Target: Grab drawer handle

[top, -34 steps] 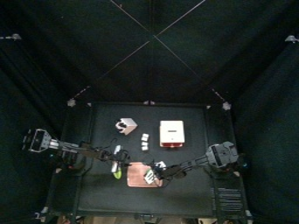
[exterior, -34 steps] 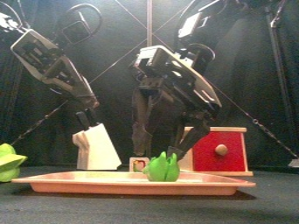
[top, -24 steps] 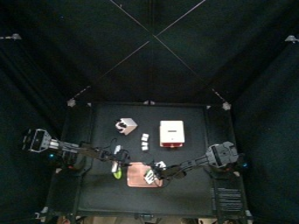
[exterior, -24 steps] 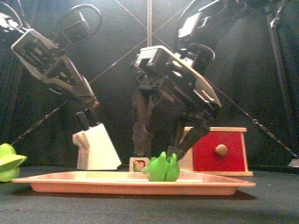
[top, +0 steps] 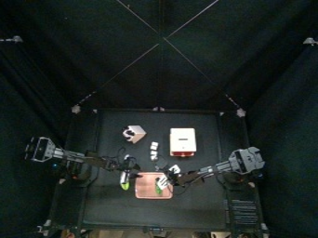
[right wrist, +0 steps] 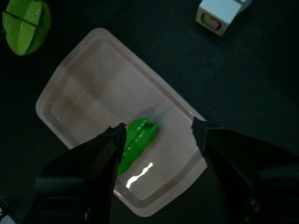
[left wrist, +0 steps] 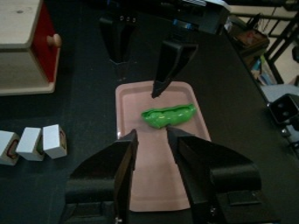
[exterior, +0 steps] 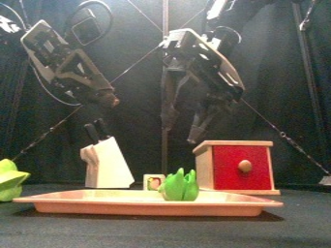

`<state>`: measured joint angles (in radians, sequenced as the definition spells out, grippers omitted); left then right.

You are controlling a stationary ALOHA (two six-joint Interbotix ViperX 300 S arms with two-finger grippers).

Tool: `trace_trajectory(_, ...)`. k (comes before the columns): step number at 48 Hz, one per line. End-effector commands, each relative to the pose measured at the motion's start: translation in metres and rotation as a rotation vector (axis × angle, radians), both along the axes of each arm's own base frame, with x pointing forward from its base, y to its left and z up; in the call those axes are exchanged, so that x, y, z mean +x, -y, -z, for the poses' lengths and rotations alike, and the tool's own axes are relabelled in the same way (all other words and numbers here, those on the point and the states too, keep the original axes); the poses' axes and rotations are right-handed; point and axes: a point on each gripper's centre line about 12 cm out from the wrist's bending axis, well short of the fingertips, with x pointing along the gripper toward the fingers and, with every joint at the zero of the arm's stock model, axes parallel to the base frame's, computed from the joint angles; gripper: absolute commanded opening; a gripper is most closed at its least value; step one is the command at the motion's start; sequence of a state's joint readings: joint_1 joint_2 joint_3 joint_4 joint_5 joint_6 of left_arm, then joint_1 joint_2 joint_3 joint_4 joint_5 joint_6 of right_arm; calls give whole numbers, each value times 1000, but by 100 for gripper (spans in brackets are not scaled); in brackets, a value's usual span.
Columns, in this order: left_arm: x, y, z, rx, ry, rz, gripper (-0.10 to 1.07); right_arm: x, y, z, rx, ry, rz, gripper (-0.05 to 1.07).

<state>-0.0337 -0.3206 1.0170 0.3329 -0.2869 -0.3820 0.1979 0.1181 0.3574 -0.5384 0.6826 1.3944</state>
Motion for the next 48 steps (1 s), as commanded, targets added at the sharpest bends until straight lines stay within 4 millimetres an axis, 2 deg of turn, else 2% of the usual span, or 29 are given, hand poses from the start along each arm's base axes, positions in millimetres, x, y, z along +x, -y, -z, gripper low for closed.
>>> trace_trajectory(1, 9, -6, -8, -47, 51, -40, 75, -7, 9, -24, -4, 54, 12, 89)
trace_trajectory(12, 25, -12, -5, -131, 58, -114, 77, -25, 27, -25, -7, 48, 46, 65)
trace_trajectory(24, 63, -19, 4, -202, 37, -190, 92, -52, 49, -41, -43, 84, 70, 39)
trace_trajectory(30, 82, -26, 7, -252, 35, -249, 97, -68, 64, -47, -57, 113, 88, 36)
trace_trajectory(40, 109, -37, 8, -340, 52, -341, 97, -97, 91, -53, -85, 173, 123, 36)
trace_trajectory(48, 128, -42, 10, -423, 62, -416, 97, -121, 121, -56, -129, 238, 154, 36)
